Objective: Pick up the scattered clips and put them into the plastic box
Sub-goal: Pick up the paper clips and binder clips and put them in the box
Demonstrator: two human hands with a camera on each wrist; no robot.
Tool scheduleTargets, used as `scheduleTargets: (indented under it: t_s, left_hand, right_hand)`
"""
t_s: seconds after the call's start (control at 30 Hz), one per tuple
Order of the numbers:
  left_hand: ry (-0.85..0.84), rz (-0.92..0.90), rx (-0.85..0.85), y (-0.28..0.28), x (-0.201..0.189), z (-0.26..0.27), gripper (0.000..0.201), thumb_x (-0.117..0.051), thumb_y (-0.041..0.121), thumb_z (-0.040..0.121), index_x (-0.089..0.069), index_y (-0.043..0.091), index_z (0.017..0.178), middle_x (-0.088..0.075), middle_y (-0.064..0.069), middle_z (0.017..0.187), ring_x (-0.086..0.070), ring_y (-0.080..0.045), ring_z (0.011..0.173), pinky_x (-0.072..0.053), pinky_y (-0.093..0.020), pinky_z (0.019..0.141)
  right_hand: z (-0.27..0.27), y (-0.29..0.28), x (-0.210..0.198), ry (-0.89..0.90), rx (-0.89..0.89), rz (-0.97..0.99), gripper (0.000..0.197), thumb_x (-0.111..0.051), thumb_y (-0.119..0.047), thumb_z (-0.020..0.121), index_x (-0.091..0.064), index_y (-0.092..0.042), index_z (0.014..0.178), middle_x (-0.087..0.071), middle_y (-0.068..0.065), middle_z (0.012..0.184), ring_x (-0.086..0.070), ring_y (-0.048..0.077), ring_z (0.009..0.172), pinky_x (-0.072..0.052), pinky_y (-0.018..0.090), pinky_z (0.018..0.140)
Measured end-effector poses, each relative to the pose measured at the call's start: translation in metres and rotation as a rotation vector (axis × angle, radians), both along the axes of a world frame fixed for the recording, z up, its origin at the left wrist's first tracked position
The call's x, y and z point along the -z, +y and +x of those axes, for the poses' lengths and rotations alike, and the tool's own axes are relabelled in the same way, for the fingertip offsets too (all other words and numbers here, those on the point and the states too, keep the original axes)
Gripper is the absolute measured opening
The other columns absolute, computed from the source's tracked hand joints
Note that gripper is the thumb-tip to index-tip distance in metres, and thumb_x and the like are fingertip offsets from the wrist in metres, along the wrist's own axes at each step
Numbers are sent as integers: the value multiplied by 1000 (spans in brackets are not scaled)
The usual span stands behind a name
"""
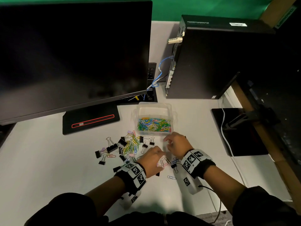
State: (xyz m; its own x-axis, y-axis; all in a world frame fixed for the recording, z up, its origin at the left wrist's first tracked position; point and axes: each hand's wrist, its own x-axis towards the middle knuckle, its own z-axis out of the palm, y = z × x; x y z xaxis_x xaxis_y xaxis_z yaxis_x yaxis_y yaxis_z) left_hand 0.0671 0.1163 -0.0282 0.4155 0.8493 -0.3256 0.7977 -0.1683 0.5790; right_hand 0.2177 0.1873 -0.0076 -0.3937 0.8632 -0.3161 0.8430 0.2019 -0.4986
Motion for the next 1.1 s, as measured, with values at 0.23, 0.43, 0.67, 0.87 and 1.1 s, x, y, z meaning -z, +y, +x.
scheduleTargets:
  t_s: [0.23,0.43,0.67,0.87,1.1]
  left_hand:
    - [48,44,5,-13,4,-22,45,-66,32,80,-53,20,122,-45,-3,121,-42,-20,118,-37,-29,103]
    - [98,127,129,-26,4,-19,41,-60,34,85,-53,27,124,-45,-2,124,-42,-19,114,-35,-32,98]
    - [121,169,52,-12,3,-25,25,-53,25,90,-59,18,114,-51,-4,117,-47,-21,110,-40,-32,94]
    - [128,132,-33,12,-4,-11,26,-55,21,89,-56,14,114,-50,-7,116,-51,-23,107,-41,-30,92]
    - [-18,85,-169,12,-4,-25,28,-52,9,90,-54,14,118,-50,-5,117,-53,-20,107,-42,-27,94]
  right_hand:
    - [4,-37,15,-23,-236,-58,42,-46,6,81,-63,-13,114,-57,13,111,-52,27,106,-40,29,91]
    - [16,-62,19,75,-232,-24,34,-47,0,80,-68,-12,104,-59,13,99,-55,29,94,-35,23,80]
    - [28,-79,20,86,-212,-13,33,-49,-4,82,-66,-12,109,-58,10,105,-54,26,100,-42,26,88]
    - [19,-95,20,96,-227,-34,36,-48,-8,83,-63,-14,115,-56,7,110,-51,21,106,-31,14,88]
    - [16,-86,21,96,-169,-42,37,-49,-5,82,-62,-15,116,-55,7,114,-52,22,106,-30,11,86]
